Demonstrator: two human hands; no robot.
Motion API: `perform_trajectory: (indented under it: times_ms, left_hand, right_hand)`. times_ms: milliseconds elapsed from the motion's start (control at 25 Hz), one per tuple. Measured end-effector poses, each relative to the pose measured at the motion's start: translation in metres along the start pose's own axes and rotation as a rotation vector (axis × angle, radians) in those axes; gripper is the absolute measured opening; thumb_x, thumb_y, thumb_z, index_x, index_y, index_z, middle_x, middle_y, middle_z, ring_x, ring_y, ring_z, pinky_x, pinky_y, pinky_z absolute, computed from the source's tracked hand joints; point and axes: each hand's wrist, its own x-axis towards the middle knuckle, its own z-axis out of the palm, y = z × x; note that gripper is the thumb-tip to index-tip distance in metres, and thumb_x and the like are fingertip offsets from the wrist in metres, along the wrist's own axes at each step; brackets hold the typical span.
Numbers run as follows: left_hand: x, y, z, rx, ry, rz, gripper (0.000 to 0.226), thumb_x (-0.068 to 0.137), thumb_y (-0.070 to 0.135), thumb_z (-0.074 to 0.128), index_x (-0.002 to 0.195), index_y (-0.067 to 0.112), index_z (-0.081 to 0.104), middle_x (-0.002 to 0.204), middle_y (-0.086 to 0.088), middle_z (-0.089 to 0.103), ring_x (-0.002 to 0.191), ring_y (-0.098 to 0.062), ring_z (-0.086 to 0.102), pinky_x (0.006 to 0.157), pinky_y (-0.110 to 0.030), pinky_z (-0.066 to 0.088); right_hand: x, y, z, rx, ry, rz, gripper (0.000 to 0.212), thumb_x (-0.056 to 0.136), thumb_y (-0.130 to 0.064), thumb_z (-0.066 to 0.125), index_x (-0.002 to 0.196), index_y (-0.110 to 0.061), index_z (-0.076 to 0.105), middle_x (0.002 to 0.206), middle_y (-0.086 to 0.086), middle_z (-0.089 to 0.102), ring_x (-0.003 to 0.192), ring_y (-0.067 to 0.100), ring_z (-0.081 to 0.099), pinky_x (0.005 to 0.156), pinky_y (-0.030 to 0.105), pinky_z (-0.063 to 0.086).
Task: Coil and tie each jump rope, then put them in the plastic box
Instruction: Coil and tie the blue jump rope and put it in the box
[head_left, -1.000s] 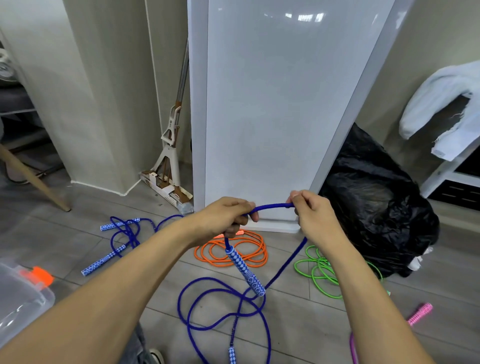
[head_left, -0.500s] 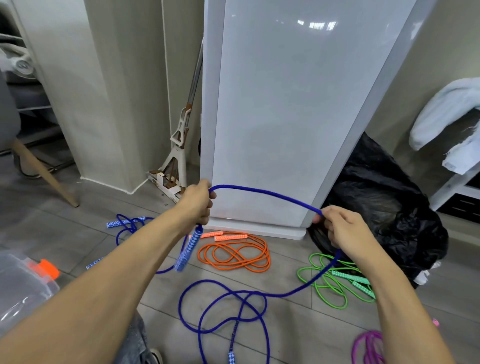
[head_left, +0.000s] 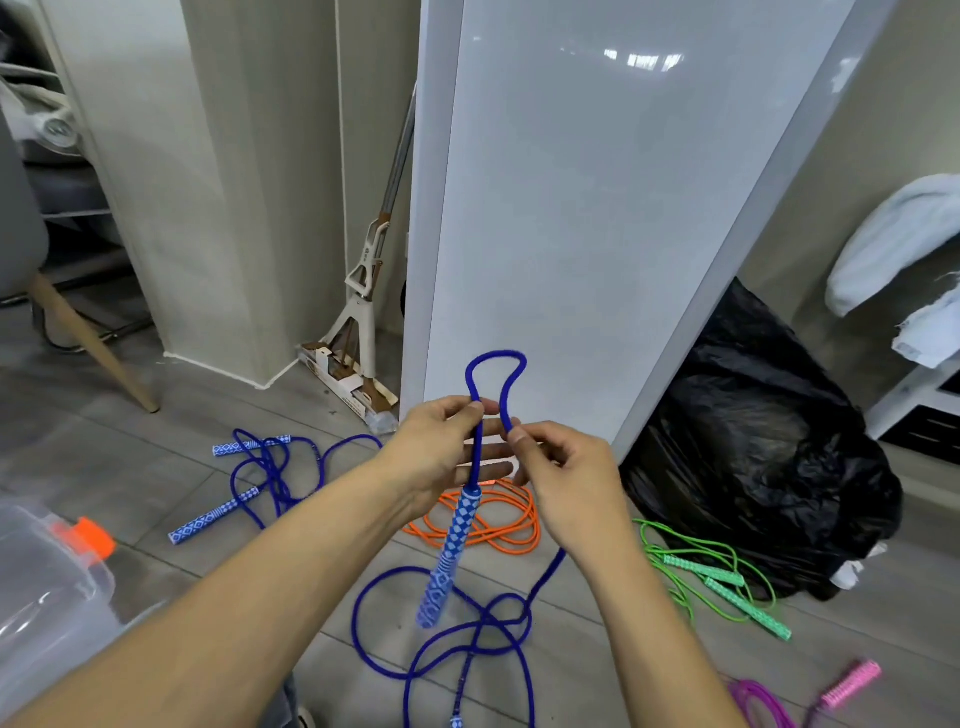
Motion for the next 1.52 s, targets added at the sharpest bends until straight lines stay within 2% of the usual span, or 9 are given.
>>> perform_trajectory:
  times_ms: [200, 440, 520, 640, 880, 1040, 1160, 1320, 1520]
  left_hand:
    - [0.0, -0.009, 0.004, 0.056, 0.004, -0.014, 0.028, 0.104, 0.015, 0.047, 0.109, -0.003, 0.068, 0.1, -0.02, 0.073, 0.086, -0.028, 0.072, 0.066, -0.033, 0.061]
    - [-0.004, -0.01, 0.006, 0.212, 0.05, 0.033, 0.023, 0.104, 0.014, 0.047, 0.1, 0.002, 0.066, 0.086, -0.013, 0.071, 0.068, -0.018, 0.071, 0.056, -0.028, 0.057]
    - [0.002, -0.005, 0.003, 0.144, 0.128, 0.059, 0.022, 0.105, 0.012, 0.041, 0.098, 0.004, 0.06, 0.09, -0.016, 0.071, 0.076, -0.024, 0.071, 0.061, -0.032, 0.059]
    - [0.016, 0.004, -0.008, -0.057, 0.191, 0.074, 0.02, 0.106, 0.008, 0.034, 0.102, 0.001, 0.052, 0.086, -0.018, 0.071, 0.077, -0.031, 0.072, 0.073, -0.04, 0.061]
    - [0.045, 0.016, -0.043, -0.395, 0.325, 0.034, 0.026, 0.105, 0.013, 0.034, 0.087, 0.008, 0.052, 0.066, -0.005, 0.049, 0.055, -0.019, 0.052, 0.061, -0.037, 0.055]
    - [0.054, 0.018, -0.061, -0.259, 0.42, 0.114, 0.03, 0.106, 0.016, 0.031, 0.083, 0.011, 0.049, 0.061, -0.001, 0.042, 0.04, -0.011, 0.038, 0.05, -0.028, 0.042]
    - [0.048, 0.009, -0.048, 0.052, 0.259, 0.158, 0.029, 0.107, 0.016, 0.031, 0.085, 0.011, 0.051, 0.066, -0.003, 0.045, 0.04, -0.011, 0.038, 0.047, -0.027, 0.039]
    - [0.023, -0.006, -0.02, 0.467, 0.005, 0.158, 0.027, 0.108, 0.018, 0.032, 0.097, 0.007, 0.055, 0.085, -0.009, 0.068, 0.063, -0.017, 0.058, 0.062, -0.03, 0.052]
    - [0.003, -0.015, -0.002, 0.604, -0.156, 0.191, 0.023, 0.107, 0.019, 0.038, 0.107, 0.008, 0.058, 0.092, -0.007, 0.072, 0.083, -0.014, 0.073, 0.08, -0.029, 0.06]
  right_hand:
    - [0.001, 0.009, 0.013, -0.078, 0.07, 0.04, 0.01, 0.091, -0.03, 0.067, 0.083, -0.026, 0.071, 0.072, -0.005, 0.073, 0.07, 0.011, 0.071, 0.069, 0.035, 0.057]
    - [-0.006, 0.011, 0.017, -0.215, -0.013, 0.001, 0.007, 0.093, -0.031, 0.06, 0.09, -0.031, 0.067, 0.075, -0.01, 0.071, 0.07, 0.004, 0.067, 0.066, 0.028, 0.055]
    - [-0.006, 0.005, 0.013, -0.213, -0.118, -0.002, 0.014, 0.096, -0.026, 0.057, 0.096, -0.034, 0.068, 0.071, -0.009, 0.069, 0.064, 0.0, 0.062, 0.056, 0.012, 0.044]
    - [-0.005, 0.004, 0.007, -0.273, -0.258, 0.023, 0.02, 0.1, -0.029, 0.052, 0.089, -0.028, 0.068, 0.061, -0.005, 0.062, 0.051, 0.002, 0.052, 0.049, 0.014, 0.036]
    - [-0.003, 0.018, -0.016, -0.299, -0.588, 0.235, 0.029, 0.103, -0.024, 0.047, 0.088, -0.018, 0.071, 0.059, -0.003, 0.051, 0.04, 0.001, 0.04, 0.046, 0.013, 0.033]
    - [0.006, 0.032, -0.04, -0.556, -0.38, 0.268, 0.024, 0.1, -0.031, 0.053, 0.087, -0.022, 0.071, 0.063, -0.005, 0.058, 0.055, 0.006, 0.052, 0.052, 0.019, 0.039]
    - [0.007, 0.031, -0.045, -0.589, -0.115, 0.15, 0.02, 0.098, -0.038, 0.056, 0.09, -0.025, 0.069, 0.066, -0.006, 0.059, 0.069, 0.017, 0.058, 0.061, 0.028, 0.041]
    - [0.001, 0.02, -0.025, -0.465, -0.125, 0.0, 0.016, 0.097, -0.036, 0.057, 0.089, -0.027, 0.068, 0.062, -0.006, 0.058, 0.064, 0.01, 0.055, 0.059, 0.029, 0.043]
    - [0.001, 0.018, -0.012, -0.463, -0.1, -0.045, 0.018, 0.099, -0.037, 0.054, 0.09, -0.028, 0.066, 0.063, -0.012, 0.057, 0.062, 0.004, 0.053, 0.056, 0.023, 0.036]
